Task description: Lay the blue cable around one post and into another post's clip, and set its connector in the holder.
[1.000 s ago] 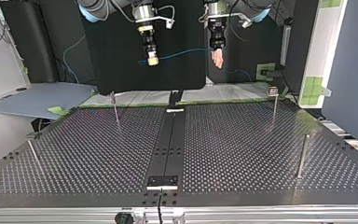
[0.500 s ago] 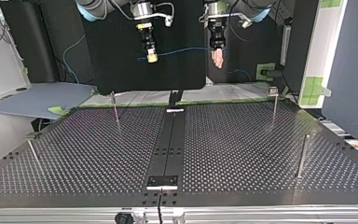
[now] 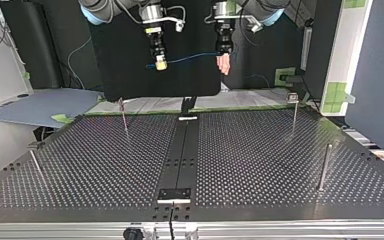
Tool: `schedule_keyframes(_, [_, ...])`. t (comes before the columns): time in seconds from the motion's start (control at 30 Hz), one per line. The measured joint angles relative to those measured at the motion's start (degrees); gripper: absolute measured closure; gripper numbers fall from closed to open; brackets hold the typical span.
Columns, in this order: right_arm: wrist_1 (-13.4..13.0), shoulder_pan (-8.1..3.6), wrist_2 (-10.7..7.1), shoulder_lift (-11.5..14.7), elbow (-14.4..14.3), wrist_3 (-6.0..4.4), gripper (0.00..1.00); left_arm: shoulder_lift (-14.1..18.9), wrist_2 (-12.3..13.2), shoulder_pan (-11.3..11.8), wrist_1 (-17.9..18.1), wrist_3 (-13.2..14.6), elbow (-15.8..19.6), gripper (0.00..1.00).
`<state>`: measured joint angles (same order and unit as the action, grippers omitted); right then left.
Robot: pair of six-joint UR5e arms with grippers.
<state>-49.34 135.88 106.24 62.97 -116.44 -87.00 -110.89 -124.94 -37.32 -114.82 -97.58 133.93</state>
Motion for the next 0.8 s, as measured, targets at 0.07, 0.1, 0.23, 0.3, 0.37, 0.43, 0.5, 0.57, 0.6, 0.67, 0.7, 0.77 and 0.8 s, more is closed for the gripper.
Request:
schedule_keyframes(0.07, [0.72, -0.13, 0.28, 0.73, 0.71, -0.74, 1.0, 1.1, -0.03, -0.16, -1.1, -1.11, -0.25, 0.0])
schedule_keyframes(0.1, [1.25, -0.19, 0.41, 1.25, 1.25, -1.26, 1.0, 1.57, -0.06, -0.09, -1.56, -1.58, -0.31, 0.0])
schedule_keyframes(0.23, [3.08, -0.32, 0.58, 3.09, 3.08, -3.1, 1.0, 3.81, -0.21, 0.35, -3.84, -3.82, -0.42, 0.0])
schedule_keyframes(0.3, [4.21, -0.36, 0.58, 4.22, 4.22, -4.22, 1.0, 4.83, -0.21, 0.47, -4.82, -4.84, -0.42, 0.0])
schedule_keyframes(0.37, [5.12, -0.37, 0.53, 5.12, 5.12, -5.12, 1.0, 5.99, 0.1, 0.97, -6.01, -5.99, -0.43, 0.0])
schedule_keyframes(0.43, [6.19, -0.4, 0.45, 6.19, 6.19, -6.14, 1.0, 7.12, 0.83, 1.8, -7.13, -7.14, -0.43, 0.0])
schedule_keyframes(0.5, [7.28, -0.41, 0.32, 7.27, 7.27, -6.72, 1.0, 8.08, 1.64, 2.65, -8.09, -8.09, -0.44, 0.0])
schedule_keyframes(0.57, [8.15, -0.41, 0.15, 8.16, 8.16, -6.88, 1.0, 9.08, 2.56, 3.58, -9.09, -9.08, -0.41, 0.0])
schedule_keyframes(0.6, [8.74, -0.41, -0.01, 8.74, 8.74, -6.85, 1.0, 9.48, 2.94, 3.97, -9.5, -9.48, -0.4, 0.0])
schedule_keyframes(0.67, [9.59, -0.44, -0.31, 9.59, 9.59, -6.66, 1.0, 10.46, 3.9, 4.94, -10.45, -10.47, -0.42, 0.0])
schedule_keyframes(0.7, [10.17, -0.43, -0.66, 10.18, 10.17, -6.44, 1.0, 10.89, 4.33, 5.37, -10.91, -10.9, -0.42, 0.0])
schedule_keyframes(0.77, [11.08, -0.41, -1.32, 11.08, 11.08, -5.93, 1.0, 11.93, 5.36, 6.4, -11.92, -11.93, -0.48, 0.0])
schedule_keyframes(0.8, [11.7, -0.36, -1.77, 11.7, 11.71, -5.48, 1.0, 12.37, 5.81, 6.84, -12.36, -12.38, -0.52, 0.0])
